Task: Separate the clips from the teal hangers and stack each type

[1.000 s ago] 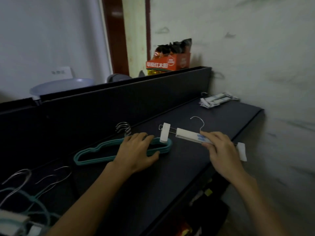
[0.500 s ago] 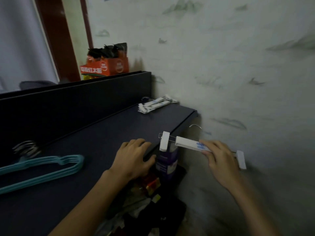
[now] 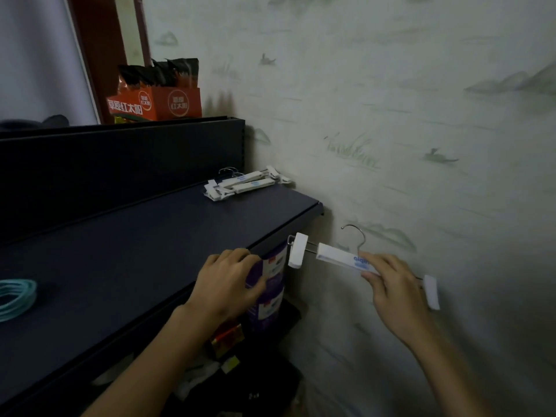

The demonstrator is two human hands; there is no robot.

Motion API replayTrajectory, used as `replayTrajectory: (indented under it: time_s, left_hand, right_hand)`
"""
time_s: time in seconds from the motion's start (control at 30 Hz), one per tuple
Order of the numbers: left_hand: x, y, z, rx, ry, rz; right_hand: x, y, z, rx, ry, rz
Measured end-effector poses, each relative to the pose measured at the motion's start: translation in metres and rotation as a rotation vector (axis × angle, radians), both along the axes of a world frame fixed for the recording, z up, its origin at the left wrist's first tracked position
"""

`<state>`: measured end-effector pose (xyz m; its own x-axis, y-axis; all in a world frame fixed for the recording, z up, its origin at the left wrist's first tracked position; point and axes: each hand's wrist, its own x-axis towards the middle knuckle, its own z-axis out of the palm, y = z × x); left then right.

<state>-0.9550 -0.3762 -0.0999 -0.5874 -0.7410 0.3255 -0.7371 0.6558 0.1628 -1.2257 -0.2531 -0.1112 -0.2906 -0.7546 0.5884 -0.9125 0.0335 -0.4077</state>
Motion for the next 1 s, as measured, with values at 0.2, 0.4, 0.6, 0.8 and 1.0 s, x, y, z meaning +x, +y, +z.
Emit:
replayTrajectory:
  time_s: [0.2, 0.4, 0.6, 0.8, 1.0]
  left_hand:
    - [-0.025, -0.046, -0.004, -0.023, 0.046, 0.054]
    - [-0.053, -0.120, 0.015, -0.019, 0.078, 0.103]
    - [-0.052, -0.179, 0.025, -0.041, 0.095, 0.181]
    - [-0.015, -0.208, 0.027, -0.076, 0.075, 0.356]
    - [0.008, -0.223, 0.019, -0.033, 0.064, 0.526]
  right_hand:
    - [-0.019, -0.054, -0.019, 0.012, -0.012, 0.060]
    - [-0.060, -0.123, 0.005, -0.003, 0.050, 0.068]
    - [-0.075, -0.208, 0.017, -0.024, 0.087, 0.147]
    - [-0.043, -0.297, 0.015, 0.011, 0.109, 0.338]
    - [-0.021, -0.373, 0.027, 0.016, 0.103, 0.501]
